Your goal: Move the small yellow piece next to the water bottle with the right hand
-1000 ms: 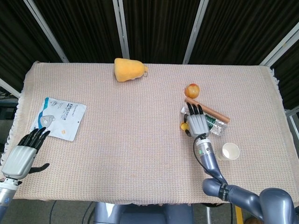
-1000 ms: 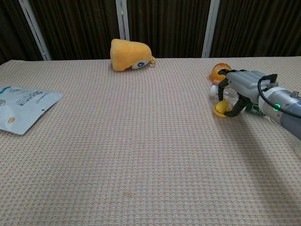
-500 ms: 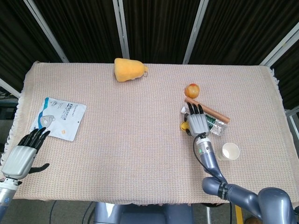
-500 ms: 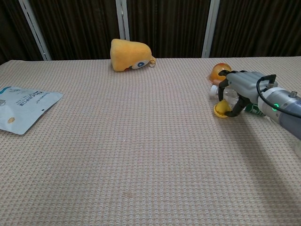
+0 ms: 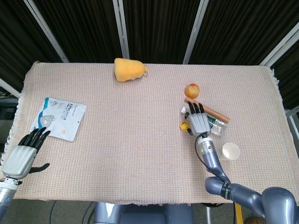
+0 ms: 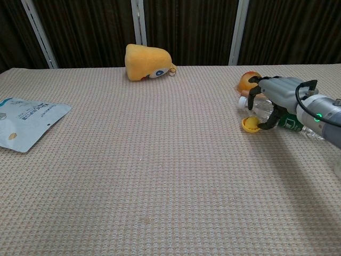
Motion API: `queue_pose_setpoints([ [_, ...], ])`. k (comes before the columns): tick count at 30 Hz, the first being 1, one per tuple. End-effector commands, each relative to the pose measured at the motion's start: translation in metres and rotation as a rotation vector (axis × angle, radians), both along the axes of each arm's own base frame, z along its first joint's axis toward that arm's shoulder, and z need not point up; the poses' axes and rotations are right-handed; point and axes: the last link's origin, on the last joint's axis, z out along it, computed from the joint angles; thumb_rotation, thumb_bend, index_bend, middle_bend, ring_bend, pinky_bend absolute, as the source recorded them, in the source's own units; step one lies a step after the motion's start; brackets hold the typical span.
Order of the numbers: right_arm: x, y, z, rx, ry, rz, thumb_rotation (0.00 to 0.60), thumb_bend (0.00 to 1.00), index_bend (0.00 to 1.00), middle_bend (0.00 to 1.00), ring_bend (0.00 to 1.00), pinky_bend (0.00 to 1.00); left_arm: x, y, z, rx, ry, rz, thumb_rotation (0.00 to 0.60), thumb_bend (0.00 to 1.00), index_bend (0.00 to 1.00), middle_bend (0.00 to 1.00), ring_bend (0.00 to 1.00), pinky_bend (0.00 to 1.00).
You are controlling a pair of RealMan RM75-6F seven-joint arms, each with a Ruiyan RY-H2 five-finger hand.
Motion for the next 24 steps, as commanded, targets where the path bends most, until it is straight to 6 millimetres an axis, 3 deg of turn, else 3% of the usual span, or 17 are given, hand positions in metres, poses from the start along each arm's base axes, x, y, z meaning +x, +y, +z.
queue_pose_setpoints([
  [1, 0.001, -0.001, 0.004, -0.003, 0.007, 0.007, 0.6, 0.19, 0.39, 0.0, 0.0, 0.0, 0.0, 0.0, 0.0, 0.001, 0.0, -0.001, 0.6, 0.0, 0.0, 0.0, 0.0, 0.16],
  [8, 0.001, 0.001, 0.01, -0.002, 0.037, 0.023, 0.6, 0.14, 0.36, 0.0, 0.0, 0.0, 0.0, 0.0, 0.0, 0.002, -0.001, -0.003, 0.6, 0.0, 0.0, 0.0, 0.0, 0.16],
  [11, -0.002, 0.003, 0.016, -0.009, 0.06, 0.031, 0.6, 0.03, 0.23, 0.0, 0.0, 0.0, 0.0, 0.0, 0.0, 0.001, -0.001, -0.003, 0.6, 0.0, 0.0, 0.0, 0.0, 0.16],
  [13, -0.007, 0.007, 0.022, -0.014, 0.083, 0.032, 0.6, 0.0, 0.08, 0.0, 0.0, 0.0, 0.0, 0.0, 0.0, 0.0, 0.0, -0.003, 0.6, 0.0, 0.0, 0.0, 0.0, 0.16],
  [17, -0.014, 0.027, 0.053, -0.036, 0.135, 0.044, 0.6, 0.0, 0.0, 0.0, 0.0, 0.0, -0.001, 0.0, 0.001, 0.008, 0.009, -0.008, 0.6, 0.0, 0.0, 0.0, 0.0, 0.16],
  [24, -0.038, 0.105, 0.133, -0.122, 0.179, 0.066, 0.6, 0.0, 0.0, 0.0, 0.0, 0.0, -0.002, -0.005, 0.004, 0.035, 0.047, -0.028, 0.6, 0.0, 0.0, 0.0, 0.0, 0.16],
])
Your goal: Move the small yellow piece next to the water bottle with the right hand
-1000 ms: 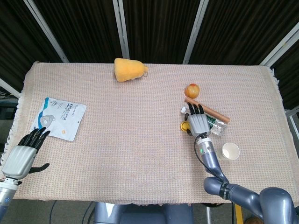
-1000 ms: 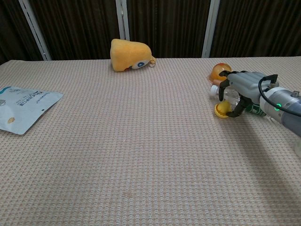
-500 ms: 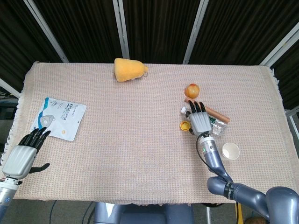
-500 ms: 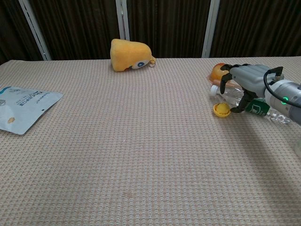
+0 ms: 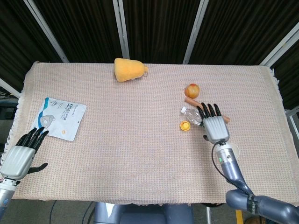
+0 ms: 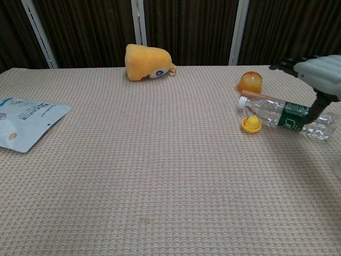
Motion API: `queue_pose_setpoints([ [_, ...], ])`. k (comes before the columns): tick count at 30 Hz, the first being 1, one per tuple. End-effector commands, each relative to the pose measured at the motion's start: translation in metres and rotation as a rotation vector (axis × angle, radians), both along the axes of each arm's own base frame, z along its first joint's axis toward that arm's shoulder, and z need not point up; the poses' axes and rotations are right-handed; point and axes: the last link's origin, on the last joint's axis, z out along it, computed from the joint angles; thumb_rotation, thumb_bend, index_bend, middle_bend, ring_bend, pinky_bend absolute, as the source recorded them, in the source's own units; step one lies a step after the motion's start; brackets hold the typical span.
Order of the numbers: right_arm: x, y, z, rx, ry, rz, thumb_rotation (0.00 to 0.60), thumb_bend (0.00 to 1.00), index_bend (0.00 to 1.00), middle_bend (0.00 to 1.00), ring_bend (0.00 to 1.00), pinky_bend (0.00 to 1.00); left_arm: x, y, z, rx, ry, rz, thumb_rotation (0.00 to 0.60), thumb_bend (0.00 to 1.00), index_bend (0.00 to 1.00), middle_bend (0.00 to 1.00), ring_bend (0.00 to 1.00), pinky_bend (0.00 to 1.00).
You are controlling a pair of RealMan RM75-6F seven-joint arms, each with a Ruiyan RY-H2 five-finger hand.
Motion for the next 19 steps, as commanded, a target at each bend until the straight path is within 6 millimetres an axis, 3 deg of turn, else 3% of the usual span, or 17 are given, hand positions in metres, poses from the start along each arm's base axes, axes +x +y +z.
queue_pose_setpoints([
  [1, -0.025, 0.066, 0.063, -0.083, 0.038, -0.007, 0.6, 0.0, 0.0, 0.0, 0.0, 0.0, 0.0, -0.003, 0.001, 0.014, 0.022, -0.011, 0.6, 0.0, 0.0, 0.0, 0.0, 0.16],
  [6, -0.036, 0.108, 0.097, -0.162, -0.004, 0.008, 0.6, 0.0, 0.0, 0.0, 0.0, 0.0, 0.001, -0.007, 0.003, 0.038, 0.058, -0.02, 0.6, 0.0, 0.0, 0.0, 0.0, 0.16],
  [10, -0.046, 0.129, 0.108, -0.223, -0.034, 0.03, 0.6, 0.0, 0.0, 0.0, 0.0, 0.0, -0.002, -0.011, 0.004, 0.049, 0.062, -0.006, 0.6, 0.0, 0.0, 0.0, 0.0, 0.16],
  [19, -0.065, 0.134, 0.099, -0.234, -0.034, 0.02, 0.6, 0.0, 0.01, 0.0, 0.0, 0.0, -0.004, -0.01, 0.003, 0.042, 0.054, 0.004, 0.6, 0.0, 0.0, 0.0, 0.0, 0.16],
])
